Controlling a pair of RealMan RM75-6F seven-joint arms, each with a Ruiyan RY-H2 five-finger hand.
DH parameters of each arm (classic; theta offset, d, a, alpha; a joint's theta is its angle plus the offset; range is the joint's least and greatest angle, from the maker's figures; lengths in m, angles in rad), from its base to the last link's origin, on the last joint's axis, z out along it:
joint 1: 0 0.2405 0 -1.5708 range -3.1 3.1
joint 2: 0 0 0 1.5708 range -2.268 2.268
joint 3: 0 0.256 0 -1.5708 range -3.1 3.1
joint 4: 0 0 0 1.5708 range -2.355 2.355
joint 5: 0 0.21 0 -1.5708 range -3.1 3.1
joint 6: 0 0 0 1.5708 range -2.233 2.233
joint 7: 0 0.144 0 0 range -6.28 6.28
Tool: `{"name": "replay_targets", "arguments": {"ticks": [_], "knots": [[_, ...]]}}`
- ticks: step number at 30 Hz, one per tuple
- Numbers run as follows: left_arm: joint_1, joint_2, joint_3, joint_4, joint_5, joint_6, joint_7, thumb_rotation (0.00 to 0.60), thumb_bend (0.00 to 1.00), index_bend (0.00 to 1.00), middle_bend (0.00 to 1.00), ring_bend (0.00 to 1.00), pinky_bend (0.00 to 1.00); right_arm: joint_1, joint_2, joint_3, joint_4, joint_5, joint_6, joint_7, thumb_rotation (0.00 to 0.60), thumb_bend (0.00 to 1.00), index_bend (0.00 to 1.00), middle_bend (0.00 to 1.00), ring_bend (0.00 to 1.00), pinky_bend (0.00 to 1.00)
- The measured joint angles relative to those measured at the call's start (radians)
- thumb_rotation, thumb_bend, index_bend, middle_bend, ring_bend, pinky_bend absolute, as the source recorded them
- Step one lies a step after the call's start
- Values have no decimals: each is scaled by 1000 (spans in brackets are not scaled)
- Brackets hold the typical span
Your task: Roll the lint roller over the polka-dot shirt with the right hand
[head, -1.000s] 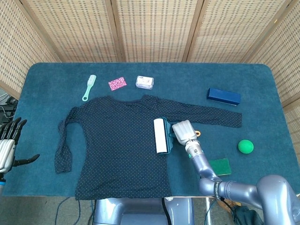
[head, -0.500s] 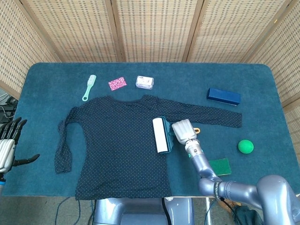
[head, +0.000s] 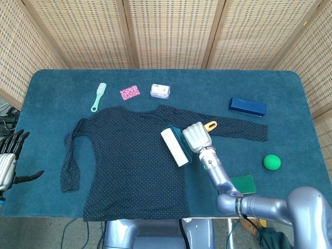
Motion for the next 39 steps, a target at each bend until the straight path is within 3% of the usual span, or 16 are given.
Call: {"name": "replay_targets", "arguments": {"ticks": [12, 26, 39], "knots": [[-13, 13, 2, 14, 2, -32, -52, 600, 0, 0, 0, 0, 0, 117, -47, -3, 8, 183, 84, -304, 600, 831, 718, 1000, 1000, 1000], [-16, 16, 2, 18, 0, -35, -65, 600, 0, 0, 0, 0, 0, 147, -158, -62, 83, 190, 130, -406, 600, 860, 730, 1000, 1000, 1000], [-16, 14, 2, 19, -1, -32, -61, 600, 0, 0, 0, 0, 0, 180, -246, -84, 24, 155, 194, -515, 600, 860, 738, 1000, 1000, 1000]]}}
